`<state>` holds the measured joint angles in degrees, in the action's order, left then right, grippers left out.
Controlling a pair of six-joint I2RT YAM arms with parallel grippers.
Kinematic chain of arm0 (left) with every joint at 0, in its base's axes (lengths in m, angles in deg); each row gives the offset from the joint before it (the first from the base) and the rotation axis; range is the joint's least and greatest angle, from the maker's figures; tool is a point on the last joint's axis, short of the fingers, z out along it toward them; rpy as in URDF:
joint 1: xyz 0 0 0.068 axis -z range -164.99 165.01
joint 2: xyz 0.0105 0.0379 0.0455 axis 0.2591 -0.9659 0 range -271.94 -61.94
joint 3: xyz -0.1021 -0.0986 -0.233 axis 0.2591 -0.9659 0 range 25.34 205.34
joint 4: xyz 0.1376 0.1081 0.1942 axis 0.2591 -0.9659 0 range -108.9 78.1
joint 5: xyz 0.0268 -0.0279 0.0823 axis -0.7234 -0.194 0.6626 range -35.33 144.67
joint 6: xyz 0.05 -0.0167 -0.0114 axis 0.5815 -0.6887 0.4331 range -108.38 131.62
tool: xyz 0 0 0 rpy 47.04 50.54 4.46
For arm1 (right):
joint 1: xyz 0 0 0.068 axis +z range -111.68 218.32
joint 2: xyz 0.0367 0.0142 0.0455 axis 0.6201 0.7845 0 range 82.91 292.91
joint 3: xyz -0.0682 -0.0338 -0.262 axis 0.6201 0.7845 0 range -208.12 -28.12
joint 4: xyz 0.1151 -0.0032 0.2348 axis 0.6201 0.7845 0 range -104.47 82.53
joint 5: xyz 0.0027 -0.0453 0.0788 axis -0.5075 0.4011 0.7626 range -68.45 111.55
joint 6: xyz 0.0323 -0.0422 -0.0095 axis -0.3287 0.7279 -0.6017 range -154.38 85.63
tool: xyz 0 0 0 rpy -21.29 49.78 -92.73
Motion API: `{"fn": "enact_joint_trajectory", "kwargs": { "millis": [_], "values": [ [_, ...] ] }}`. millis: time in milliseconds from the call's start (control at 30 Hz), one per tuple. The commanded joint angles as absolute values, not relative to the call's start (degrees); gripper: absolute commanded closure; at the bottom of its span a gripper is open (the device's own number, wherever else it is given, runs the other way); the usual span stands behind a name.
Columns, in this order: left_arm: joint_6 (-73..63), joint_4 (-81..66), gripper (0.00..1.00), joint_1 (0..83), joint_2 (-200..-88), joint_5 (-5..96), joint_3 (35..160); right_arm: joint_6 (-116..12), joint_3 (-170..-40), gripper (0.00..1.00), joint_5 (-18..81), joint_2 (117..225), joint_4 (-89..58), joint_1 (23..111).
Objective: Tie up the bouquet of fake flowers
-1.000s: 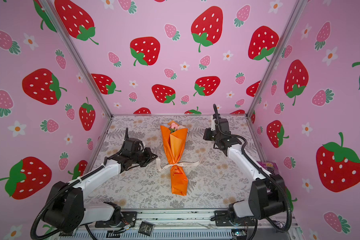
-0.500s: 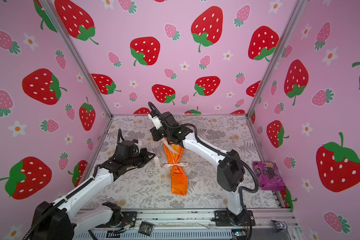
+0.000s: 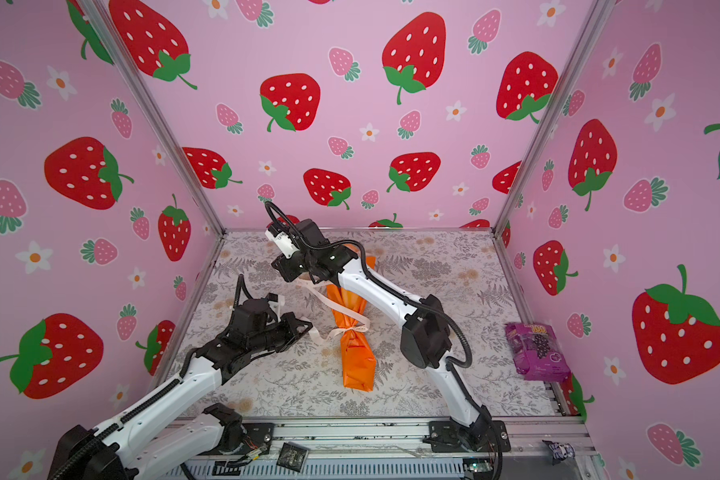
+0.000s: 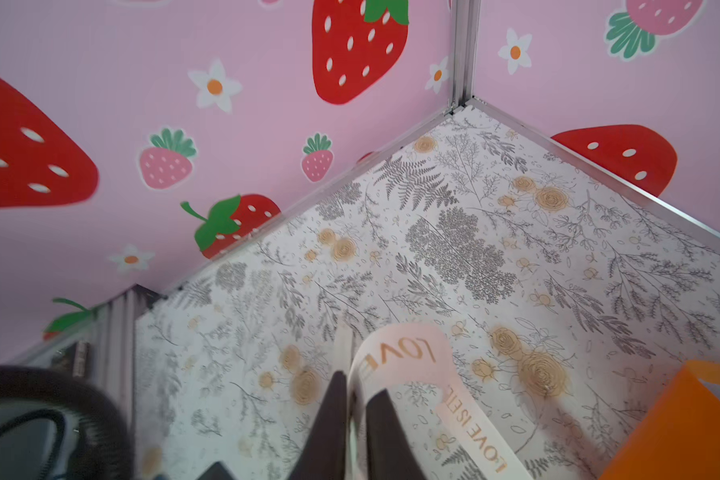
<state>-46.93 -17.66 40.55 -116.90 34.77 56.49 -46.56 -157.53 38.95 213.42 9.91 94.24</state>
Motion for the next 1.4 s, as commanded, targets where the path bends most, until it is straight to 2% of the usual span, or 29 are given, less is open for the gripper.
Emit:
{"fn": "enact_joint_trajectory", "kwargs": {
  "millis": [0,33,100,267,500,633,700,767,900,967,1000,1067,1367],
  "values": [
    [-46.48,-16.76,1.0,40.96,-115.73,36.41,56.77,-46.8,-158.45,0.85,37.89,214.72,17.66,92.96],
    [-46.29,-17.25,1.0,41.0,-115.64,36.49,57.04,-47.59,-156.58,0.82,38.27,213.66,16.58,92.1],
    [-45.88,-16.76,1.0,41.03,-115.72,36.37,57.43,-48.76,-152.55,0.65,40.4,211.19,14.34,90.39],
    [-45.29,-15.7,1.0,41.19,-117.5,35.39,59.54,-49.68,-138.5,0.55,38.4,200.4,9.84,87.48],
    [-45.75,-14.69,1.0,41.16,-121.12,33.56,62.33,-51.89,-98.12,0.52,32.45,173.08,-15.42,84.91],
    [-46.2,-14.85,1.0,41.29,-123.25,32.3,63.79,-46.51,-73.98,0.55,41.79,158.96,-39.37,85.65],
    [-46.96,-14.73,1.0,41.29,-124.04,31.7,64.16,-43.87,-67.99,0.53,47.2,155.62,-45.26,86.39],
    [-47.37,-14.24,1.0,41.38,-124.96,30.64,64.61,-39.27,-66.27,0.51,51.04,155.41,-45.63,87.94],
    [-48.83,-12.68,1.0,41.42,-126.57,29.11,65.12,-33.8,-69.56,0.49,48.37,161.09,-40.42,92.04],
    [-49.54,-11.98,1.0,41.58,-127.13,28.73,65.4,-35.33,-69.77,0.49,46.99,164.06,-42.34,92.56],
    [-49.54,-11.89,1.0,41.79,-127.2,28.58,65.58,-36.37,-69.51,0.45,46.82,165.21,-43.93,92.55],
    [-49.29,-12.48,1.0,42.15,-127.25,28.87,66.16,-37.52,-69.9,0.43,46.99,167.62,-46.25,92.93],
    [-50.13,-12.15,1.0,42.12,-126.68,29.15,66.11,-43.28,-71.04,0.42,46.33,174.26,-53.65,93.87]
  ]
}}
